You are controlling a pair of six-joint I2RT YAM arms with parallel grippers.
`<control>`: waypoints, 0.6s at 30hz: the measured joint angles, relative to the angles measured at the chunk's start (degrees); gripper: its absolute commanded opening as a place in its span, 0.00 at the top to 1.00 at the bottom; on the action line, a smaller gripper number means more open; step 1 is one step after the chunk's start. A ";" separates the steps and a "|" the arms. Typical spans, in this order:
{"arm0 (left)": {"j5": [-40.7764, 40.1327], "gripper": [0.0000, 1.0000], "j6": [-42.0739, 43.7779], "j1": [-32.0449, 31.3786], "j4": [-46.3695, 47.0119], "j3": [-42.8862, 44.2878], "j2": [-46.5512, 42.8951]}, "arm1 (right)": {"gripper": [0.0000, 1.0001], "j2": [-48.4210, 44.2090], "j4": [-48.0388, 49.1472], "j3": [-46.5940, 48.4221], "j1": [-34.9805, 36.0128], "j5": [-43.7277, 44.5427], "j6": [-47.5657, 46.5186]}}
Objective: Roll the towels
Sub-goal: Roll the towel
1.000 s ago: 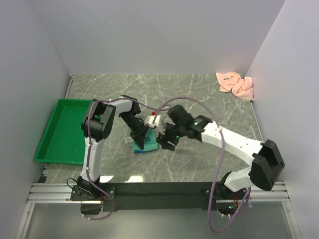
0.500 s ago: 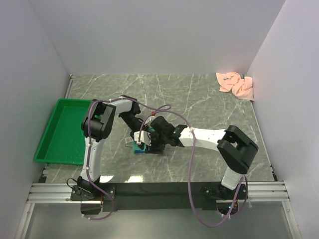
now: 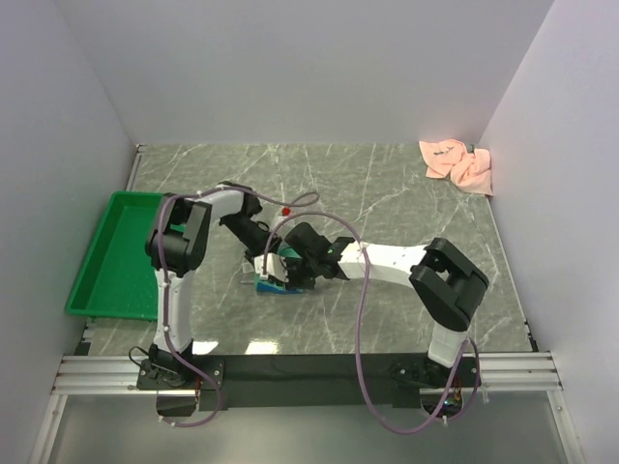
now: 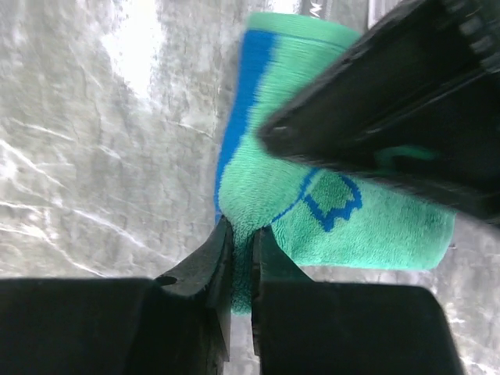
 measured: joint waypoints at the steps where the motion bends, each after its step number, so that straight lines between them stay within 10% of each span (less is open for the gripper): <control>1: -0.13 0.49 -0.39 0.76 0.98 -0.20 -0.81 | 1.00 0.24 -0.70 0.63 0.00 -0.17 0.61; 18: 4.35 0.43 -10.60 28.39 23.19 -7.76 -24.48 | 1.00 20.24 -30.05 28.65 -1.57 -18.21 17.70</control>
